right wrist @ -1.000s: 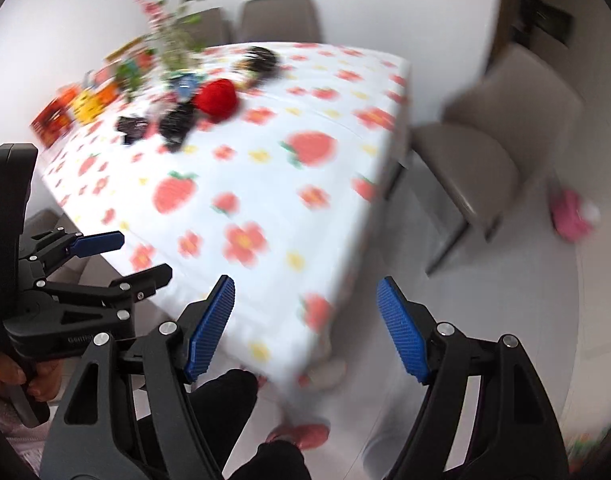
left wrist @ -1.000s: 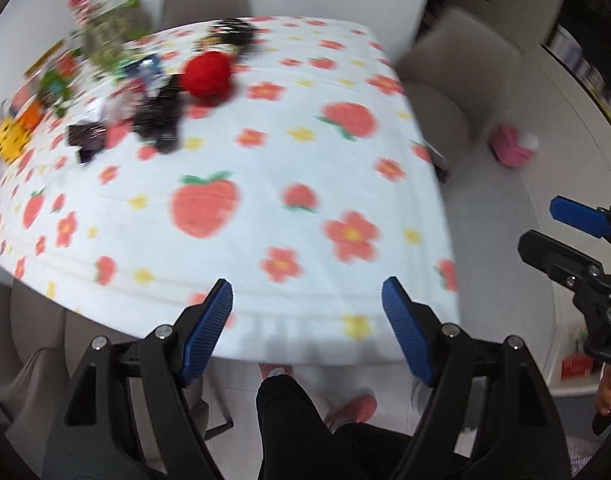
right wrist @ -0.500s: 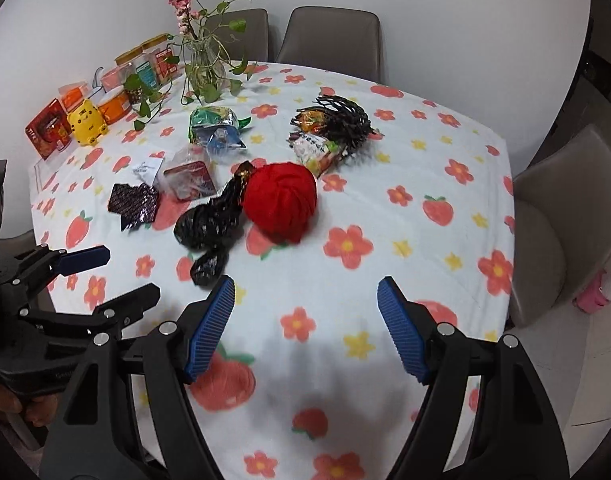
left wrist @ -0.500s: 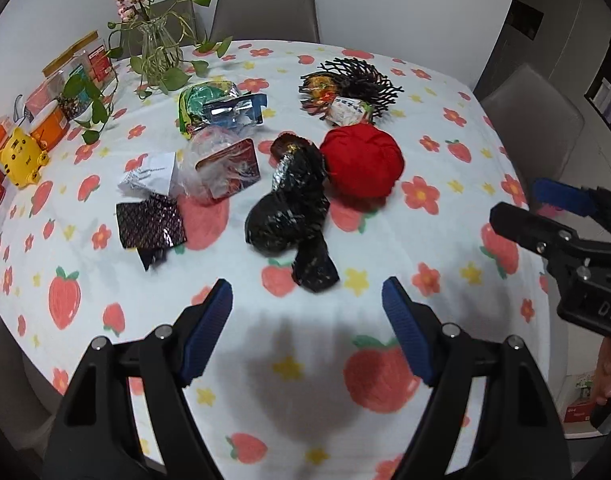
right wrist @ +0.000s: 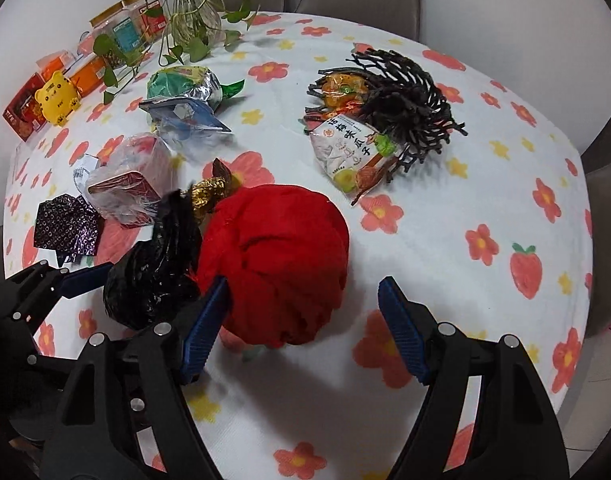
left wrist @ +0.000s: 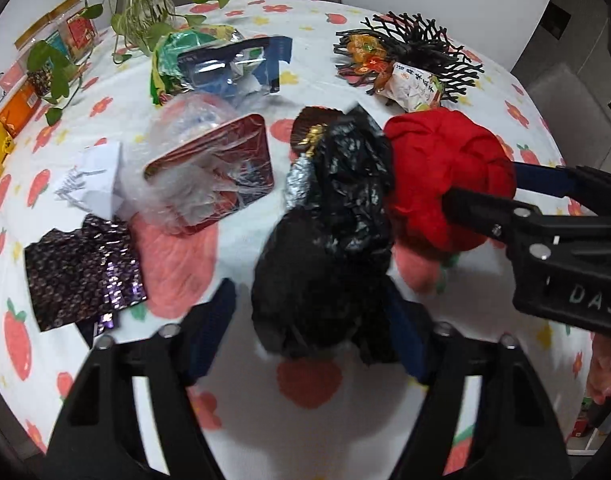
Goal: Collect trash
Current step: 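Grasp the black plastic bag with the left tool while the right tool grasps the red knit ball, then carry the black bag and red ball over the bin and open both tools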
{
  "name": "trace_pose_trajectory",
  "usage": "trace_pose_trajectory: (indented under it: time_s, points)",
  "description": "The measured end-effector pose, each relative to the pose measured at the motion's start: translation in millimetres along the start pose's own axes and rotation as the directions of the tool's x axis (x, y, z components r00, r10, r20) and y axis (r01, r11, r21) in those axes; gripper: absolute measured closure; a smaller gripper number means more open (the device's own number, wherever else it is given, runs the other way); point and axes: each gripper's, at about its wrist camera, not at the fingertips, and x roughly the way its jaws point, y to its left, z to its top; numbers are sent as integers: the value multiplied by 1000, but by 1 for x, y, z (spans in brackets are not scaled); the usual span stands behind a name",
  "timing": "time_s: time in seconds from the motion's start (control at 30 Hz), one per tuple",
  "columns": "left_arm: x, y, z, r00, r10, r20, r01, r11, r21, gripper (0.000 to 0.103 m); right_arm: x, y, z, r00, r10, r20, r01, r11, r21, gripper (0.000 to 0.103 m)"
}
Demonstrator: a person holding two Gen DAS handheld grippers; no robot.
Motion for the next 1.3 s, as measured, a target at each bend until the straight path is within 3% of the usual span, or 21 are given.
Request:
trace_pose_trajectory:
  time_s: [0.07,0.17,0.47,0.63,0.77,0.93,1.03,1.17,1.3]
  points:
    - [2,-2,1,1000,-1,2,1,1000,-4,60,2,4,0,999,37,-13,-37,999,-18,60]
    - [-1,-3,1,1000,-29,6,29,999,-13,68,-5,12,-1,999,49,-3,-50,997,-53,71]
    - [-42,-8,-10,997,-59,44,57,997,50,70,-48,5,-17,998,48,41,-49,999,16,74]
    - [-63,-25,-16,993,-107,59,98,986,134,70,-82,-11,-46,997,-25,73,16,993,117,74]
    - [-69,-59,-15,981,-186,48,168,952,255,70,-110,-32,-83,990,-108,93,82,966,246,74]
    - [-81,-121,-33,960,-279,3,249,861,443,70,-152,-65,-143,971,-224,87,168,892,420,74]
    - [-91,-165,-51,941,-335,-36,301,787,538,70,-181,-84,-186,953,-293,72,214,825,522,74]
    - [-105,-230,-87,915,-390,-98,355,667,655,70,-228,-106,-262,919,-393,41,271,702,659,74]
    - [-128,-302,-141,887,-429,-172,401,529,748,70,-273,-116,-346,881,-473,-3,305,563,768,74]
